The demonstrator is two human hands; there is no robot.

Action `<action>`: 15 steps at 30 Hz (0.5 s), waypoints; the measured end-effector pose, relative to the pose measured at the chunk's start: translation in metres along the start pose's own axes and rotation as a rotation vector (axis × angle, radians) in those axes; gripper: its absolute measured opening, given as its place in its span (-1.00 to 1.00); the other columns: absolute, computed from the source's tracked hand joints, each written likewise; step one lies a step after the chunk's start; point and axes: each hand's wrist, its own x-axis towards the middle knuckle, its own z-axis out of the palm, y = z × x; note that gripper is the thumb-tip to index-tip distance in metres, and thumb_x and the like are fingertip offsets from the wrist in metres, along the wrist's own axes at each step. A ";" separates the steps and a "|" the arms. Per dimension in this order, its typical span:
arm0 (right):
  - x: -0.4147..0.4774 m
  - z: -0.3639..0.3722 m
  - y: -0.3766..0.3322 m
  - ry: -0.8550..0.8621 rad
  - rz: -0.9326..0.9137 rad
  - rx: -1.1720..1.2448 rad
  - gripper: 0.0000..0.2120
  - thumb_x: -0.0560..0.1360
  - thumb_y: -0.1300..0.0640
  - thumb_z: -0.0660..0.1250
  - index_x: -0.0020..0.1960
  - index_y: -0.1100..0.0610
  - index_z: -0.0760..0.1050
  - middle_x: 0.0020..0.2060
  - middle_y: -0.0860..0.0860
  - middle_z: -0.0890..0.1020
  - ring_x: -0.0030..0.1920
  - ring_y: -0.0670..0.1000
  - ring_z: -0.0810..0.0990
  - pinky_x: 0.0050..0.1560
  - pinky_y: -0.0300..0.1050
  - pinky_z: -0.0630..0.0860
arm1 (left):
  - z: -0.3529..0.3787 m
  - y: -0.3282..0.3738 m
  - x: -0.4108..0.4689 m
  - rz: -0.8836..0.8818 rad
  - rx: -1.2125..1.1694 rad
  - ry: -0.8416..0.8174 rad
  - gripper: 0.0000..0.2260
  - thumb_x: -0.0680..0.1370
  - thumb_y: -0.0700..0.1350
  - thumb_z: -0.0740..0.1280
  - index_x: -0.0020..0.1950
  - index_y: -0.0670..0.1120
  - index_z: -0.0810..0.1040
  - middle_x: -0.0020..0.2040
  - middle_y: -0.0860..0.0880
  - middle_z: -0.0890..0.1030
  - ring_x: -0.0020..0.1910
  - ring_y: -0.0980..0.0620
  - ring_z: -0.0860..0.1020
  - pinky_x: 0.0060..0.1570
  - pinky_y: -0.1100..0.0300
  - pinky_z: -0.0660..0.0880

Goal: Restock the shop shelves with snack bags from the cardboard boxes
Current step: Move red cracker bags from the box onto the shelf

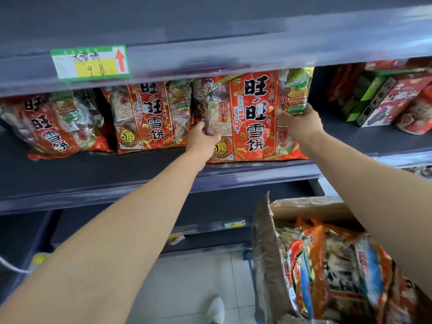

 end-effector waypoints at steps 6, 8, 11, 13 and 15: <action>0.019 0.015 0.023 -0.056 0.069 -0.001 -0.77 0.20 -0.15 0.50 -0.19 -0.30 0.52 -0.03 -0.12 0.66 0.27 0.08 0.46 0.25 0.23 0.42 | -0.003 -0.016 0.015 -0.022 0.019 -0.019 -0.65 0.52 -0.27 0.36 0.29 -0.14 0.46 0.23 -0.08 0.57 0.06 0.02 0.52 0.04 0.19 0.45; 0.024 0.018 0.025 -0.059 0.070 -0.020 -0.76 0.22 -0.14 0.48 -0.16 -0.29 0.51 -0.02 -0.13 0.66 0.25 0.10 0.47 0.24 0.23 0.42 | -0.004 -0.017 0.020 -0.028 0.024 -0.016 -0.66 0.52 -0.26 0.36 0.29 -0.13 0.46 0.23 -0.08 0.57 0.06 0.02 0.52 0.05 0.18 0.45; 0.028 0.021 0.022 -0.063 0.063 -0.042 -0.78 0.29 -0.07 0.46 -0.12 -0.28 0.49 -0.01 -0.13 0.65 0.25 0.11 0.47 0.24 0.21 0.44 | -0.003 -0.016 0.027 -0.030 0.024 0.000 -0.66 0.53 -0.25 0.35 0.30 -0.13 0.46 0.19 -0.05 0.57 0.04 0.03 0.51 0.02 0.20 0.43; 0.027 0.023 0.016 -0.076 0.058 -0.062 -0.77 0.33 -0.03 0.44 -0.09 -0.27 0.48 0.00 -0.13 0.65 0.25 0.11 0.47 0.25 0.20 0.44 | -0.002 -0.014 0.032 -0.029 0.052 0.016 -0.66 0.54 -0.25 0.35 0.30 -0.13 0.45 0.19 -0.05 0.56 0.03 0.04 0.50 0.00 0.23 0.41; 0.035 0.024 0.016 -0.089 0.058 -0.093 -0.74 0.35 0.03 0.43 -0.06 -0.26 0.48 0.02 -0.12 0.65 0.24 0.10 0.49 0.26 0.16 0.45 | -0.001 -0.013 0.037 -0.032 0.093 0.026 -0.65 0.54 -0.23 0.35 0.32 -0.13 0.43 0.26 -0.07 0.54 0.05 0.03 0.49 -0.01 0.24 0.40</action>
